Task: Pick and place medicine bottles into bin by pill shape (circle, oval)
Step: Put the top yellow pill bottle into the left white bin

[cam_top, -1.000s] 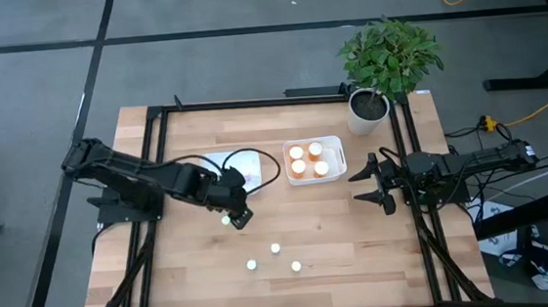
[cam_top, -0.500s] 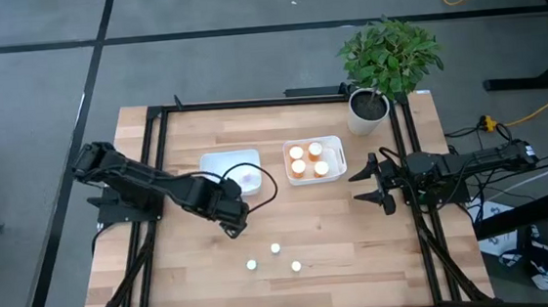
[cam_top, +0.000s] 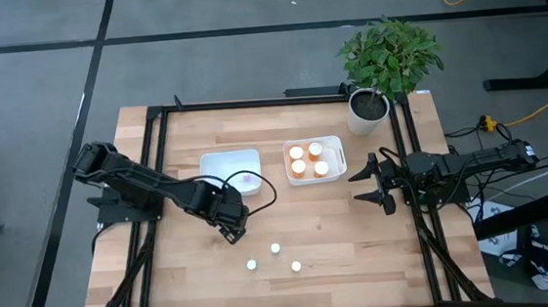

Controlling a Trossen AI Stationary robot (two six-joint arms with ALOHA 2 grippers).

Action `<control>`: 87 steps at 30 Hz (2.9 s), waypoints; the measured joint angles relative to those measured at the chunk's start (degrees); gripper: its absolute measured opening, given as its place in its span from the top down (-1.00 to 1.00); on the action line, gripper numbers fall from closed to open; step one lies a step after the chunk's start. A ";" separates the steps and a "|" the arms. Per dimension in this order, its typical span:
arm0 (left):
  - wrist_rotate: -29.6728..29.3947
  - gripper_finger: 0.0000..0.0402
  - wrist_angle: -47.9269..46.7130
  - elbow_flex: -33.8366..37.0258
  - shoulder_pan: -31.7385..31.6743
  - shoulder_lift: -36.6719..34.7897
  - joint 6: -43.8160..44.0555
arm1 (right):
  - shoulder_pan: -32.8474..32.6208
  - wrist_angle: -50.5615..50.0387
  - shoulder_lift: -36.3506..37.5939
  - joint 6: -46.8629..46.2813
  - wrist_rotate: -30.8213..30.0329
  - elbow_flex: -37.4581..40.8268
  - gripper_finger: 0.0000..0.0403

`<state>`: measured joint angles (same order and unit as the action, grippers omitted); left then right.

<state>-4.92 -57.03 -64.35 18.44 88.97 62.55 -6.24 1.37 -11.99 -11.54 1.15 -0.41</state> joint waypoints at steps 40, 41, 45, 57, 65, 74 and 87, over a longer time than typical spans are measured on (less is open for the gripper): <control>0.39 0.42 2.88 1.91 -1.61 5.80 -0.14 | 0.02 0.00 0.00 -0.01 -0.02 -0.02 -0.39; 0.39 0.42 1.88 1.35 -1.85 5.56 -0.30 | 0.00 0.00 0.00 -0.01 -0.02 0.01 -0.39; 0.40 0.42 -5.69 -3.40 -3.87 3.20 -2.95 | 0.02 0.00 0.00 0.00 -0.01 0.00 -0.39; -3.39 0.42 -21.84 -16.51 -21.59 0.64 -22.17 | 0.01 0.00 0.00 -0.01 -0.02 0.01 -0.39; -3.37 0.42 -7.33 -9.71 -32.68 1.09 -35.97 | 0.02 0.00 0.00 -0.01 -0.01 -0.02 -0.39; -1.53 0.43 -4.12 -2.09 -33.49 1.09 -36.36 | 0.02 0.00 0.00 0.00 -0.01 0.01 -0.39; -1.55 0.43 -0.03 0.85 -34.69 1.26 -37.57 | 0.01 0.00 0.00 0.01 -0.02 0.00 -0.39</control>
<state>-6.47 -57.06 -63.51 -16.25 90.23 24.98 -6.23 1.37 -11.99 -11.54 1.13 -0.41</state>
